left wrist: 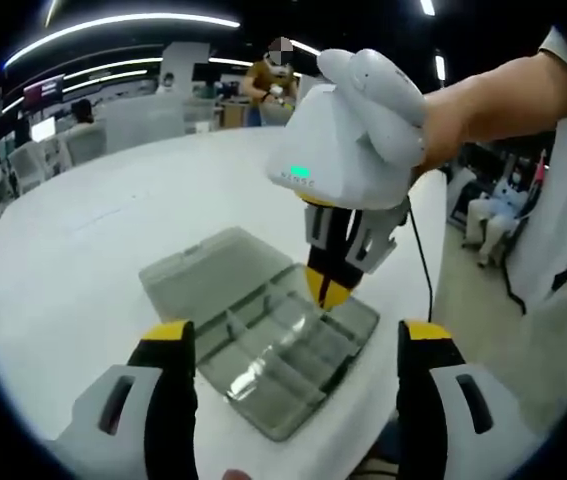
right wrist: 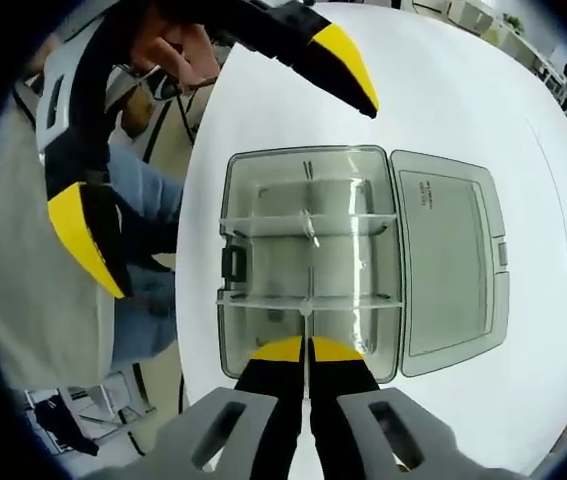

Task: Insert the divider into the dual guide fixture by aligning both edges with the guide slots and pushing it downward to the bottom, including one-sided entry, uneven engagement, binding, and posture correction.

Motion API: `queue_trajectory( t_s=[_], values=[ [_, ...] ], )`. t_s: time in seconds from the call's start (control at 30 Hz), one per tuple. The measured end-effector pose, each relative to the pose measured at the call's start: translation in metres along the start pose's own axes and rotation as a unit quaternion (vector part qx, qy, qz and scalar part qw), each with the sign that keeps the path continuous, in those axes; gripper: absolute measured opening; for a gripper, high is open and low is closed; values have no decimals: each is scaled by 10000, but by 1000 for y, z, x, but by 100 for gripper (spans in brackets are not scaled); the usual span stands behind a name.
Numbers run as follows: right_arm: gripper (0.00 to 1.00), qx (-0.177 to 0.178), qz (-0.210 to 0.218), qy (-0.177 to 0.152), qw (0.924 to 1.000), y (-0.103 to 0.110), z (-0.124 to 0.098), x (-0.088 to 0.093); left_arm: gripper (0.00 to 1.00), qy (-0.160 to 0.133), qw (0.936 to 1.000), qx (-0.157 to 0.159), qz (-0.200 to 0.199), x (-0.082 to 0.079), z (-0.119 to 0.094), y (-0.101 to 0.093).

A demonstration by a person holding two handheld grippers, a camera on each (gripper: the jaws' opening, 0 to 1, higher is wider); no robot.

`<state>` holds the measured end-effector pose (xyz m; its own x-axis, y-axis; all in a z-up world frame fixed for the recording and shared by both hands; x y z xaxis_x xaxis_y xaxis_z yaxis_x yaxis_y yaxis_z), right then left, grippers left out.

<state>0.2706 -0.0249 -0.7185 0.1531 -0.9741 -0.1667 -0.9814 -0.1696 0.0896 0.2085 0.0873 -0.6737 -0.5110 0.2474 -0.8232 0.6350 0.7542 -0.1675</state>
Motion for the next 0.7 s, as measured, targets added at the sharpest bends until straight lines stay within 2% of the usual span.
queue_trajectory(
  t_s=[0.3,0.7],
  values=[
    [0,4,204,-67,9998,0,-1,2,81,-5,10000,-14,-23,1,1,2],
    [0,73,24,-20,10000,1,1,0,80,-4,10000,-41,-35,1,-1,-1]
  ],
)
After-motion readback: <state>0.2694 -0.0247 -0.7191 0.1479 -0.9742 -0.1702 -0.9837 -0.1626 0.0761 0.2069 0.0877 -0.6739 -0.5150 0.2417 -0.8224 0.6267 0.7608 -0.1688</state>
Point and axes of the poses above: the point that each gripper's makers call its tool centre point, and the gripper's own axes: z roughly forward along the fingers, y roughly to its left, x roughly out of its underside, the point moved 7 cm from there along -z, roughly backward along the fingers, and after that the axes turned 1 degree about x, right-handed, at the moved point
